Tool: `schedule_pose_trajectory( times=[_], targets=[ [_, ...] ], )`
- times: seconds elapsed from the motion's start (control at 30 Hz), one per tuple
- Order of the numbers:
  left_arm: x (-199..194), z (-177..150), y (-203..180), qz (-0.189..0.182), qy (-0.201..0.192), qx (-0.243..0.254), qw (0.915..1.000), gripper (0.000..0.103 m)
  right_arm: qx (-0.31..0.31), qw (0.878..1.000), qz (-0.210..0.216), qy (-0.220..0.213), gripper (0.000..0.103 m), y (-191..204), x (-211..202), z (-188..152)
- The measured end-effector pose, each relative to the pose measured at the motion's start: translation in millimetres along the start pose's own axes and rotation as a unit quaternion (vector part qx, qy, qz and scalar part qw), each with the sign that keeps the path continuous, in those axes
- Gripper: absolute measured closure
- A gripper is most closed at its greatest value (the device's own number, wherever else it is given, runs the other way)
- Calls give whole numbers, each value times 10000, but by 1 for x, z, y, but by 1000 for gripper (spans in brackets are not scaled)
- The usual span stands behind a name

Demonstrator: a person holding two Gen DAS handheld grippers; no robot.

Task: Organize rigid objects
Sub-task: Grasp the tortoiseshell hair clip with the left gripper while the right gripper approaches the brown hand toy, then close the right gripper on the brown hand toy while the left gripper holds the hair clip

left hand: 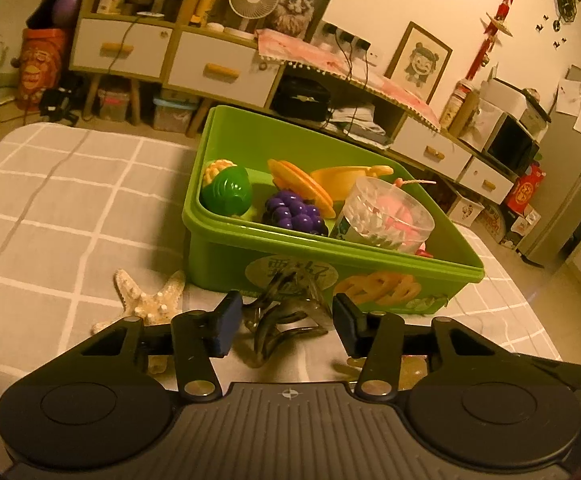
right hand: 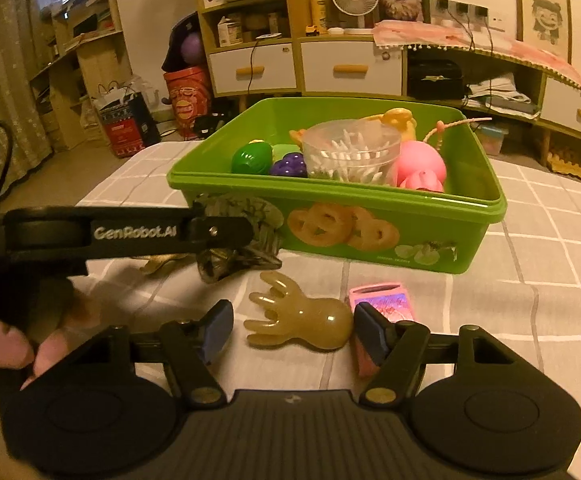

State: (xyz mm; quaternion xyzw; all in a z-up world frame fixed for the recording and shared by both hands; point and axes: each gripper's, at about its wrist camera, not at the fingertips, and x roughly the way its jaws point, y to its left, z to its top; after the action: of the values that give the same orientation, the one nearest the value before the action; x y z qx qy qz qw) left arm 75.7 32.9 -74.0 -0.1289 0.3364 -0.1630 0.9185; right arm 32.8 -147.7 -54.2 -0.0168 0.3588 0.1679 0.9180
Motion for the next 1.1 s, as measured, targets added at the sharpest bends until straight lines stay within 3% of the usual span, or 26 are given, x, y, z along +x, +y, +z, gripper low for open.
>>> schedule_pose_trajectory(
  times=[0.1, 0.37, 0.8, 1.1],
  targets=[
    [-2, 0, 0, 5, -9, 32, 10000, 51, -15, 10000, -71, -12, 69, 1, 1, 1],
    [-12, -1, 7, 74, 23, 2, 10000, 52, -155, 9998, -95, -3, 70, 3, 1, 1],
    [-43, -20, 12, -59, 44, 499, 9987, 53, -179, 9997, 138, 75, 70, -5, -19, -16],
    [-50, -41, 10, -222, 458, 900, 9946, 56, -83, 9995, 221, 199, 70, -11, -34, -29]
  ],
)
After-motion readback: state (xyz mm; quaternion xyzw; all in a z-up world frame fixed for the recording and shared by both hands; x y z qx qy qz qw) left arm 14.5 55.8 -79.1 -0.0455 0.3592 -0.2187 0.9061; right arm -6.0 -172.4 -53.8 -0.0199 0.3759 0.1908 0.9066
